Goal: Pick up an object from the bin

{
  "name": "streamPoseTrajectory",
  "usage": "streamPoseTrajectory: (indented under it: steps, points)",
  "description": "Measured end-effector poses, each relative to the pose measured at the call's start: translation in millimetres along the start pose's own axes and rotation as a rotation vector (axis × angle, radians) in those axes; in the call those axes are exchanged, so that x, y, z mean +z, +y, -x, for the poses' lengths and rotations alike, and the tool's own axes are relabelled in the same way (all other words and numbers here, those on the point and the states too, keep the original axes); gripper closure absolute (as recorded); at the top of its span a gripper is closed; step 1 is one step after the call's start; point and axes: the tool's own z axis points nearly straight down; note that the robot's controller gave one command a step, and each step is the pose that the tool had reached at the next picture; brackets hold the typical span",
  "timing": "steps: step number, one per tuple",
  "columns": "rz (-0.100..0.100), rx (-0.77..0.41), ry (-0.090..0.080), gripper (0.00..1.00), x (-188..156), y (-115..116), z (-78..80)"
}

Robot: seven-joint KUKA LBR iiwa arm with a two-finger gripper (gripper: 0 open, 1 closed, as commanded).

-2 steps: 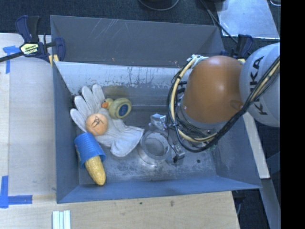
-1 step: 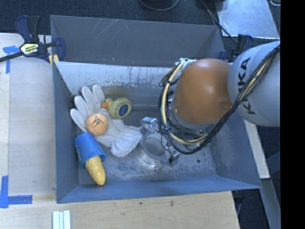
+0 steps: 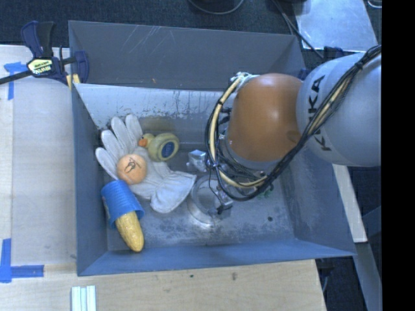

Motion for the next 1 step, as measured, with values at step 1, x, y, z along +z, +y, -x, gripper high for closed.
streamPoseTrajectory:
  steps: [1]
  points:
    - [0.0, -0.013, -0.002, 0.0, 4.5, 0.7, 5.0]
